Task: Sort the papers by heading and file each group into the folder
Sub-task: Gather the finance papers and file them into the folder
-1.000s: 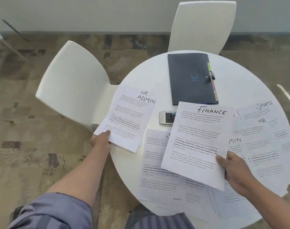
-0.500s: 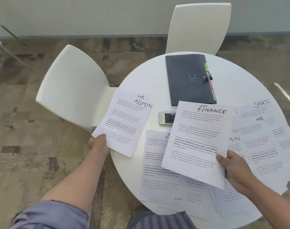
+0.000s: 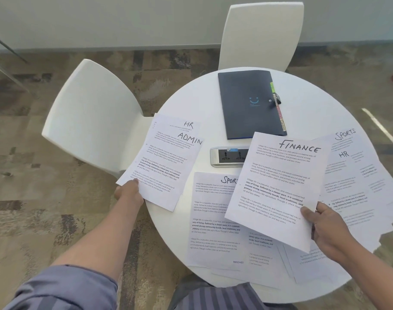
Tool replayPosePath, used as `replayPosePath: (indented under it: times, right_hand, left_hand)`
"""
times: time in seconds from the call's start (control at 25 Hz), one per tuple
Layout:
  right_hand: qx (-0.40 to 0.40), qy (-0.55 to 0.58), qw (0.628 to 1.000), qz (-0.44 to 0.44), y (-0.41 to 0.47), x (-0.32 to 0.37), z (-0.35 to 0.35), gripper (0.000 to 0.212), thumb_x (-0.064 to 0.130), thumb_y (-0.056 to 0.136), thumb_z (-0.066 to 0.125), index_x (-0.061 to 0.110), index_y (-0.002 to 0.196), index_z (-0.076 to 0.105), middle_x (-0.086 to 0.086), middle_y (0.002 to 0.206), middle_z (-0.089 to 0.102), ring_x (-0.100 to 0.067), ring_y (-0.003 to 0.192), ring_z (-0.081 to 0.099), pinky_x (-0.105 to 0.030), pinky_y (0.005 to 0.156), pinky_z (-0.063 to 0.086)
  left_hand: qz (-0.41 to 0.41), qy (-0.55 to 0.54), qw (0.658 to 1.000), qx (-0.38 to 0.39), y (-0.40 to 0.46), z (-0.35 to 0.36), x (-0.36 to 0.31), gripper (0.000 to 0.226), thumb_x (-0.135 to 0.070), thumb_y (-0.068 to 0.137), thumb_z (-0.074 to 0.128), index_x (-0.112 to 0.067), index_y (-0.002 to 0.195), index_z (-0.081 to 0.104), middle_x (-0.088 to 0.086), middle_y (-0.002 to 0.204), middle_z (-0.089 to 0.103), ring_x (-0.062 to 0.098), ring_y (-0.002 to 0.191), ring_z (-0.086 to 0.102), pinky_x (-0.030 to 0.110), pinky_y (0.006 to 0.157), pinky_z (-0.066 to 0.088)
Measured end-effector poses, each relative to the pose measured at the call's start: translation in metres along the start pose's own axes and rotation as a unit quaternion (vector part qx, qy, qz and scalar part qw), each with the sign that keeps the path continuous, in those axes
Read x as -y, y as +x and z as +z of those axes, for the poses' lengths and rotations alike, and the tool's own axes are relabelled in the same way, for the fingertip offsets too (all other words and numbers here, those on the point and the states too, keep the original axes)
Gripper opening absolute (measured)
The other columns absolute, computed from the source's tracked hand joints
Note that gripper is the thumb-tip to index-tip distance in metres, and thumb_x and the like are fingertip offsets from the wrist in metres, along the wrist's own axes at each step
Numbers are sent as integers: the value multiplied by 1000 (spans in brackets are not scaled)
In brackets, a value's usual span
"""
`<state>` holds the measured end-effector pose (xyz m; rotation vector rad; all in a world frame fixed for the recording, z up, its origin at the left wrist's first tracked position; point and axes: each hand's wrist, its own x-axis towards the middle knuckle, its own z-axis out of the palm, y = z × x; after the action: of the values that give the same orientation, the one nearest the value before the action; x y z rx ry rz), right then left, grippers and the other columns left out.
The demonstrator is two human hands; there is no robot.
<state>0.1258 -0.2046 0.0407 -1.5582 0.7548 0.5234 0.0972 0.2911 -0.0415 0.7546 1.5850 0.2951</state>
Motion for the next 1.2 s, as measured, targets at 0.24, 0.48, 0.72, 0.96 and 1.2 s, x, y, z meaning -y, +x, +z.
replayPosePath:
  times: [0.24,0.48,0.72,0.96,1.2]
  right_hand:
    - [-17,11,1000,-6,-3,-5,-18,25,4,104,52,14,121,67,3,106,79,-24,103,72,-41,82,56]
    - [-6,11,1000,-4,-2,-18,-45,29,4,105,50,12,130,65,-3,120,74,-29,111,68,-42,85,55]
    - [18,5,1000,-6,-2,-17,-70,24,4,105,51,15,119,67,1,111,75,-25,102,70,-40,77,54]
    - [12,6,1000,-5,-3,-24,-102,24,5,105,53,14,120,68,1,108,77,-26,102,71,-43,82,56]
    - [29,1,1000,-9,-7,-22,-114,23,4,105,52,18,110,69,6,96,79,-24,97,71,-40,77,55]
  left_hand:
    - [65,119,989,-60,-14,-13,17,81,-20,77,87,-17,142,39,5,137,48,28,120,56,48,99,54]
    - [291,485,818,103,-89,-53,126,74,-59,77,78,-20,133,50,6,138,44,30,129,44,47,102,46]
    - [237,634,730,91,-138,-51,177,98,-76,66,76,-16,135,42,4,131,47,30,124,49,46,97,48]
    - [177,626,758,52,-150,-38,193,81,-50,65,83,-14,126,45,6,128,48,31,122,47,47,96,48]
    - [193,578,788,89,-153,-45,196,40,-29,75,76,-21,102,48,1,101,55,24,91,56,41,80,49]
